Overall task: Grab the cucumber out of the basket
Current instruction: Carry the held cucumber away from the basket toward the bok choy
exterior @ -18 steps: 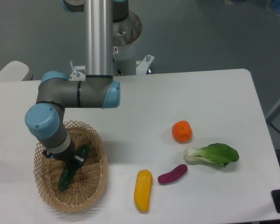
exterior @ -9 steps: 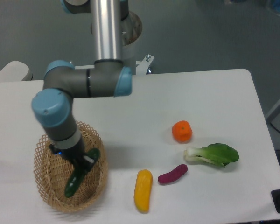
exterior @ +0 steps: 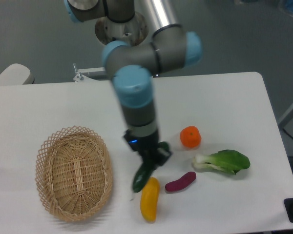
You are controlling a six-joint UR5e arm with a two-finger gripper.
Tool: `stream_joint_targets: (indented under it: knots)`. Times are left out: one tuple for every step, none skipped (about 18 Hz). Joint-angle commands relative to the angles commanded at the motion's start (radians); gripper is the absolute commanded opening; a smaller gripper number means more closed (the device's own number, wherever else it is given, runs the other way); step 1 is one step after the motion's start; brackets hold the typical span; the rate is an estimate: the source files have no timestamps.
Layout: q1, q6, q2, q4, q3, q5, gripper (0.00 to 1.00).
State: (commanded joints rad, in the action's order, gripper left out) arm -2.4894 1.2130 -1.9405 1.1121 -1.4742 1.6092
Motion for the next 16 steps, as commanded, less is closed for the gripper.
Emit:
stream_joint_targets:
  knots:
    - [-0.028,0.035,0.002,0.002,0.003,-0.011,0.13]
    - [-0.051,0.072,0.003,0.005,0.006,-0.021,0.13]
    - [-0.066,0.103,0.009,0.017,0.006,-0.034,0.13]
    - [-0.083,0.13,0.017,0.032,0.008,-0.04,0.13]
    - [-0.1,0.158,0.02,0.038,0.011,-0.037,0.13]
    - [-0.114,0.186,0.02,0.04,0.011,-0.04,0.13]
    - [-0.126,0.21,0.02,0.04,0.009,-0.04,0.13]
    - [-0.14,0.233,0.018,0.04,0.008,-0.04,0.13]
    - [-0.149,0.252,0.018,0.04,0.009,-0.04,0.13]
    - [-0.155,0.266,0.015,0.038,0.009,-0.04,0.13]
    - [-0.158,0.272,0.014,0.038,0.011,-0.04,0.13]
    - [-0.163,0.273,0.011,0.038,0.012,-0.041,0.13]
    - [-0.163,0.276,0.009,0.038,0.012,-0.041,0.13]
    - [-0.163,0.28,0.008,0.037,0.014,-0.041,0.13]
    - [-0.163,0.28,0.008,0.038,0.014,-0.041,0.13]
    - [-0.163,0.28,0.008,0.038,0.014,-0.041,0.13]
